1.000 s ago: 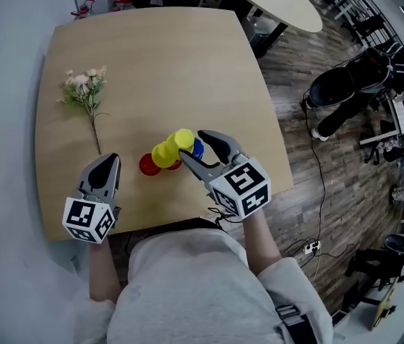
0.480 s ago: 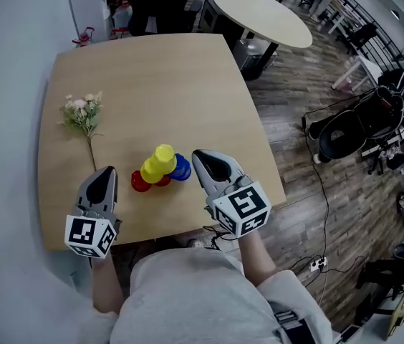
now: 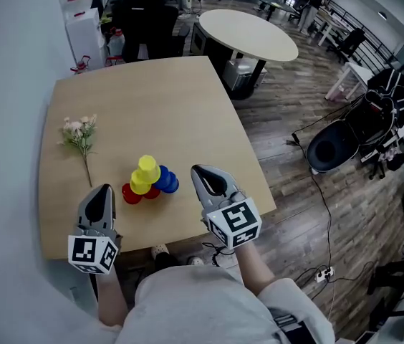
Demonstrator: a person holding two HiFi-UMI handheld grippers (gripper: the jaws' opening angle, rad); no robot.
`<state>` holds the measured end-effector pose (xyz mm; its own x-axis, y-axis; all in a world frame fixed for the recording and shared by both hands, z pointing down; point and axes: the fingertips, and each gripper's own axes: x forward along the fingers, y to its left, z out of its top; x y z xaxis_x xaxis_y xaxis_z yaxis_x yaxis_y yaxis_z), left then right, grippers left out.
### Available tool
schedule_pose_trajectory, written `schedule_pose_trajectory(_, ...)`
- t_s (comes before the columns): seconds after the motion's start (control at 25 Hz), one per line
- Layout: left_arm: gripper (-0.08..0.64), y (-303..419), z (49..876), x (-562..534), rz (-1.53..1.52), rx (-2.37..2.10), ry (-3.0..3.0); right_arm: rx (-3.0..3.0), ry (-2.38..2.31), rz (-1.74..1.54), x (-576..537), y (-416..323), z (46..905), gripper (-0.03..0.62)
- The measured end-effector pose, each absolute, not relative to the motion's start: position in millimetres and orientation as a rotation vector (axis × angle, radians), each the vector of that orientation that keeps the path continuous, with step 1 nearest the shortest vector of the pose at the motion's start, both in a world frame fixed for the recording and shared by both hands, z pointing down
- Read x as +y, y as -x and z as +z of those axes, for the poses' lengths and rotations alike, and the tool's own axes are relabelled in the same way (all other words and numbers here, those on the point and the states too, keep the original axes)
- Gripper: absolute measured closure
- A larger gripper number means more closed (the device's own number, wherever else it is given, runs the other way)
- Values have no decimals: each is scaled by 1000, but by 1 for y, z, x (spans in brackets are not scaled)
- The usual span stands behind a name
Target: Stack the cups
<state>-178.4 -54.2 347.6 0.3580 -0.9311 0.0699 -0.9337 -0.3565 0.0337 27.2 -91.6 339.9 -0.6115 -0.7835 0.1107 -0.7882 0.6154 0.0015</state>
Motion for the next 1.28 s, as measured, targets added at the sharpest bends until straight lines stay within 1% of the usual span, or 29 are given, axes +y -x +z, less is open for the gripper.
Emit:
schedule_pose_trajectory(0.48,548,155,324,-11,-22,-1822,-2535,-2785,-1473,-29,-57,-74,316,580)
schedule_pose_trajectory(0.92,548,138,304,19,-86,-1899,-2532,-2811,-1502,-21,-32,-96,310,580)
schedule_pose_trajectory(1.28,549,131,299,27,-132,-1925,-2529,-2814,-1502,-25,-22,-100,308,580)
